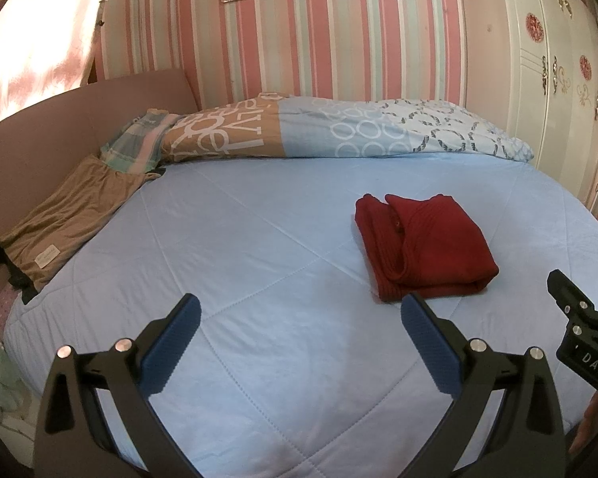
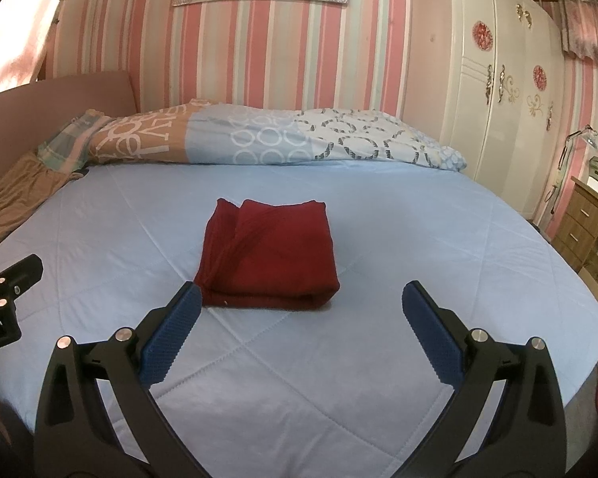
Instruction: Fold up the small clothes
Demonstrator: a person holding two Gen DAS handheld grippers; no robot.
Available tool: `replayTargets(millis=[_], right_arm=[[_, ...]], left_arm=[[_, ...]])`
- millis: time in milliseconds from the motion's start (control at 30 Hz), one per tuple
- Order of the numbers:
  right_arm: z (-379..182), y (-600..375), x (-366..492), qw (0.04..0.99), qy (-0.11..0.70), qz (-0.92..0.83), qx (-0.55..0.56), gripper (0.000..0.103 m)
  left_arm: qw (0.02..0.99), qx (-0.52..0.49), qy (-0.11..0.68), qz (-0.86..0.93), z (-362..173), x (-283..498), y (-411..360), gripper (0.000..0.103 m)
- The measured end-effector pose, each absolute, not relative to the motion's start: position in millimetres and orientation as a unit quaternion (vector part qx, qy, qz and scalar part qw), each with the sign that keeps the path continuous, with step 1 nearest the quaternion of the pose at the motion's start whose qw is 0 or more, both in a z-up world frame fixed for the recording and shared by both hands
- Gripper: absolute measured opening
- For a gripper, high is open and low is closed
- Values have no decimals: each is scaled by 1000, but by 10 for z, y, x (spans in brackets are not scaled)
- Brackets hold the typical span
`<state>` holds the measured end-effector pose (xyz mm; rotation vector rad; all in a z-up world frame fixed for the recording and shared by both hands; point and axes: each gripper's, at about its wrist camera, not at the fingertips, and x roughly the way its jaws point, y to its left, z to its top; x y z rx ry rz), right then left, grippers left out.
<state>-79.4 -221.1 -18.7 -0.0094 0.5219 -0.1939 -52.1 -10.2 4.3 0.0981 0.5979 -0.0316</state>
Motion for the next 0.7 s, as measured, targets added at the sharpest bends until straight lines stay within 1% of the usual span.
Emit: replayTargets(millis=[700], right_arm=[[-204,-2258,-796,962,257,-97,-5,100]], left_arm=[[956,55,289,-17,9,-540,-87,101]])
